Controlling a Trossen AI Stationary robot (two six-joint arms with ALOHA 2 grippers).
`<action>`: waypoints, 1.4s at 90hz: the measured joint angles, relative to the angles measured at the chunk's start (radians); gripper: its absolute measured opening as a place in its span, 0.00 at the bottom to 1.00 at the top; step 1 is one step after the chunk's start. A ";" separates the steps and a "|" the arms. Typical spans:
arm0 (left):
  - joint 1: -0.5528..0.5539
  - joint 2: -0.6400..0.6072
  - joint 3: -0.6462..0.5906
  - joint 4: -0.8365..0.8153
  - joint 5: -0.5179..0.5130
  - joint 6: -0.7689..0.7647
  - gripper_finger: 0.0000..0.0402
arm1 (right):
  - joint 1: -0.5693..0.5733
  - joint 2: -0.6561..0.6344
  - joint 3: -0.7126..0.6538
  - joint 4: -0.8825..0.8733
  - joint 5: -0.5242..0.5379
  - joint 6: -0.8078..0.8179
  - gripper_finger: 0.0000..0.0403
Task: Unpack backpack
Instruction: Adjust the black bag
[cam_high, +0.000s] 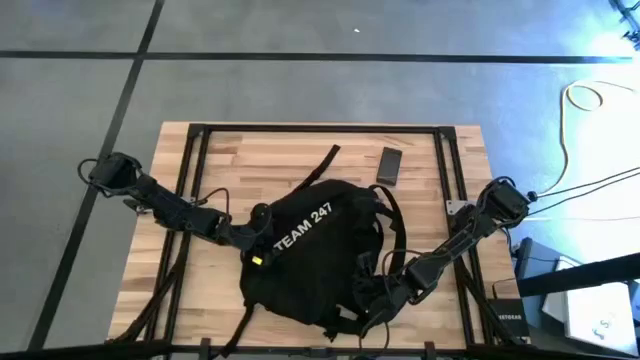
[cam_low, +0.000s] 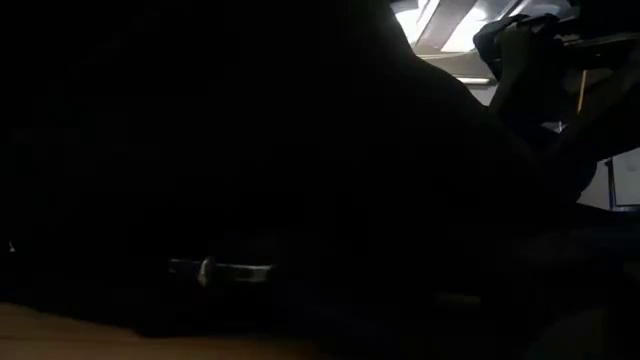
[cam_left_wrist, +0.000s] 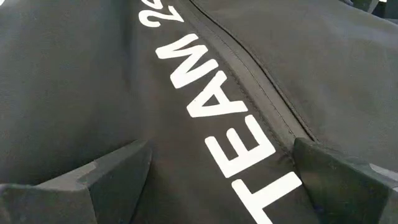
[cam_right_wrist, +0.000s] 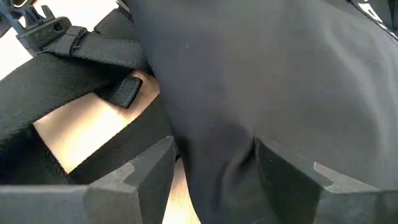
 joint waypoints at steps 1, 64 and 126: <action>0.000 0.000 0.000 0.000 0.000 0.000 0.93 | 0.000 0.000 0.000 0.000 0.000 0.000 0.51; 0.000 0.000 0.000 0.000 0.001 0.000 0.93 | 0.000 -0.001 0.077 0.046 -0.082 -0.031 0.51; 0.007 -0.078 -0.001 0.252 -0.066 0.132 0.93 | -0.028 0.187 0.077 0.060 0.140 -0.247 0.37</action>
